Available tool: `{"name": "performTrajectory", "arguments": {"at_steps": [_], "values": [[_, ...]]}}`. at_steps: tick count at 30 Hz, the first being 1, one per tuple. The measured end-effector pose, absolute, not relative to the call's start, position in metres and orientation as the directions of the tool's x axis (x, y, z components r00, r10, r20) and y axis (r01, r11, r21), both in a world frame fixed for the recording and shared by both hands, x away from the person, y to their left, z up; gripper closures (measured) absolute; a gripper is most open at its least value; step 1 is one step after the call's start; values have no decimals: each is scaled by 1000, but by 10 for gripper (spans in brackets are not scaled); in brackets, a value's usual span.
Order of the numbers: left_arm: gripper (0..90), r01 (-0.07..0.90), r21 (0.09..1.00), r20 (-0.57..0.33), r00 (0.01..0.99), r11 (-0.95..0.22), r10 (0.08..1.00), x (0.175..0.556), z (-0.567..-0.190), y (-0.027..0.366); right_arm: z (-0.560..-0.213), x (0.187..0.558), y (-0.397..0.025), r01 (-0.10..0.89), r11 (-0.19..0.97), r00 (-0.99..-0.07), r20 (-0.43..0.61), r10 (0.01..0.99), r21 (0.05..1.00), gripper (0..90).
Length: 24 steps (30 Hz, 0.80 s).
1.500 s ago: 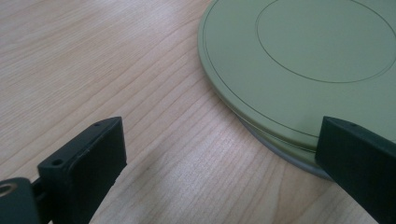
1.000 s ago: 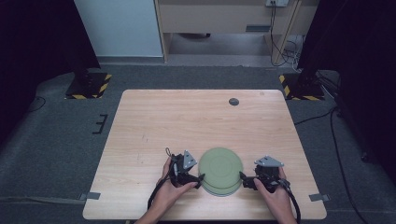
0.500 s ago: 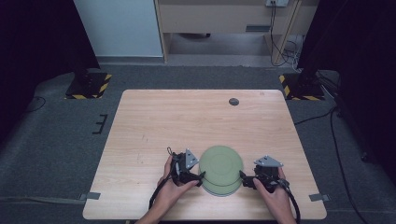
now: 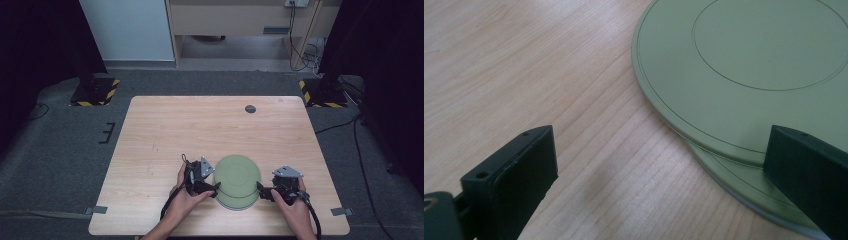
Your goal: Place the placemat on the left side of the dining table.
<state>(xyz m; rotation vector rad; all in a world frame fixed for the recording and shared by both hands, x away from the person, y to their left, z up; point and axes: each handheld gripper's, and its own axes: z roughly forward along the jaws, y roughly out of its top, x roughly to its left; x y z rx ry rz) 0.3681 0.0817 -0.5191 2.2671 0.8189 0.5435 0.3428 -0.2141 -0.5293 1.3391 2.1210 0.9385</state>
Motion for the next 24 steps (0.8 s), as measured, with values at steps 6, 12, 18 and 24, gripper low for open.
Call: {"name": "performTrajectory", "arguments": {"at_steps": [6,12,18,24], "values": [[4,427,701,122,718,-571,686,373,-520,83,-529,347,-215,595,288,-411,-24,911,750,23],[6,427,677,145,721,-599,678,383,-516,79,-531,354,-214,595,272,-395,-20,919,757,19],[28,430,711,110,714,-557,692,380,-520,86,-530,352,-214,592,275,-399,-21,917,758,52],[34,419,729,94,722,-542,686,372,-520,90,-528,344,-211,587,298,-428,-24,903,753,47]]}}
